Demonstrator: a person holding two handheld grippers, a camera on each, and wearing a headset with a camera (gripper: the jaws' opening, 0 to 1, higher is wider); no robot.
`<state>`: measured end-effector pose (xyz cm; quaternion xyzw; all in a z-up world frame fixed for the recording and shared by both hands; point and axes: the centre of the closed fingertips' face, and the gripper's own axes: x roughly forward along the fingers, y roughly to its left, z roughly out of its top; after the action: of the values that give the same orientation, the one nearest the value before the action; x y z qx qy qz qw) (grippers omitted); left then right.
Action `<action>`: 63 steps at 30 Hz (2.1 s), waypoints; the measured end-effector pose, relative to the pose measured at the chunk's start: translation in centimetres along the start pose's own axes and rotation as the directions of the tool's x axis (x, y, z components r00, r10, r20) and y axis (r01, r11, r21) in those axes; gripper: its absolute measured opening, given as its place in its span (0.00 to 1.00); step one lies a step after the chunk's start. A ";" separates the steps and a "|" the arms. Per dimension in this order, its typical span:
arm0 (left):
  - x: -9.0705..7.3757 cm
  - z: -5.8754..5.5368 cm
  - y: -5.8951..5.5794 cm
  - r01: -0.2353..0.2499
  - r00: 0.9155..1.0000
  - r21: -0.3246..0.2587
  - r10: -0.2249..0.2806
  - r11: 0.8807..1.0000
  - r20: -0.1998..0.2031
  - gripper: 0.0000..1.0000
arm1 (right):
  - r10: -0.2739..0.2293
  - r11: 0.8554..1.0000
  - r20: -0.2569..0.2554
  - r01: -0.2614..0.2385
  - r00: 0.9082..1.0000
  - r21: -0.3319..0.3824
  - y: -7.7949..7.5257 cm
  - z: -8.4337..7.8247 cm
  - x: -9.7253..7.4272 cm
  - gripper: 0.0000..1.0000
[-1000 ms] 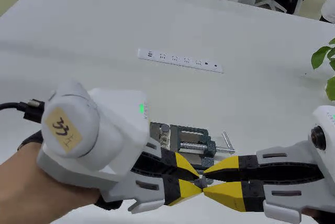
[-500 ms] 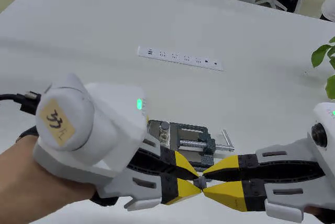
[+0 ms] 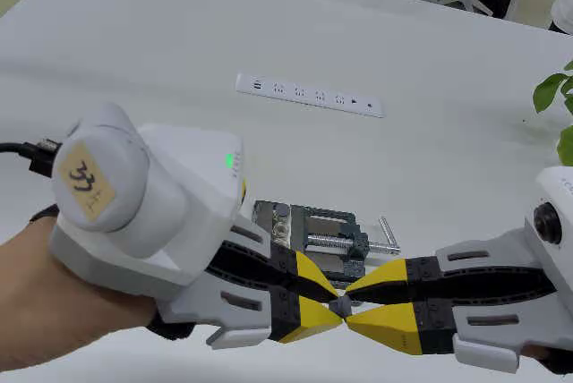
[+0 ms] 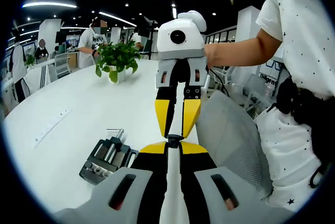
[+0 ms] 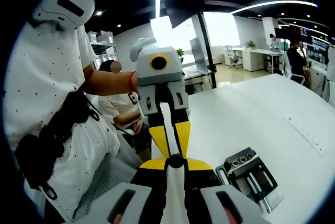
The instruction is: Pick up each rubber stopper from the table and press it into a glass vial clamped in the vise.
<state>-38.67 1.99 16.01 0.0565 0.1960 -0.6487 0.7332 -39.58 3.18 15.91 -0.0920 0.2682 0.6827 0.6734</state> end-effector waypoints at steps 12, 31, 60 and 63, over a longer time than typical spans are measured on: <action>-0.3 -0.1 -0.1 0.015 1.000 -0.023 -0.015 1.000 0.011 0.04 | 0.001 1.000 -0.008 -0.001 1.000 -0.006 0.2 0.3 0.2 0.06; -0.3 -0.5 0.1 -0.008 1.000 -0.003 0.008 1.000 0.009 0.05 | -0.025 1.000 -0.021 0.025 0.999 0.012 -0.4 -0.1 0.5 0.05; -2.1 -1.3 1.4 -0.098 0.991 -0.022 0.099 0.995 0.088 0.15 | -0.043 0.999 -0.044 0.043 0.998 0.015 -1.2 0.6 0.5 0.05; -2.8 -1.8 1.8 -0.127 0.987 -0.021 0.129 0.992 0.095 0.17 | -0.052 0.999 -0.048 0.053 0.997 0.013 -1.5 0.7 0.5 0.05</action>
<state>-37.50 5.47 15.04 0.0321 0.1613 -0.6008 0.7823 -38.01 3.88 15.92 -0.1106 0.2867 0.6605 0.6851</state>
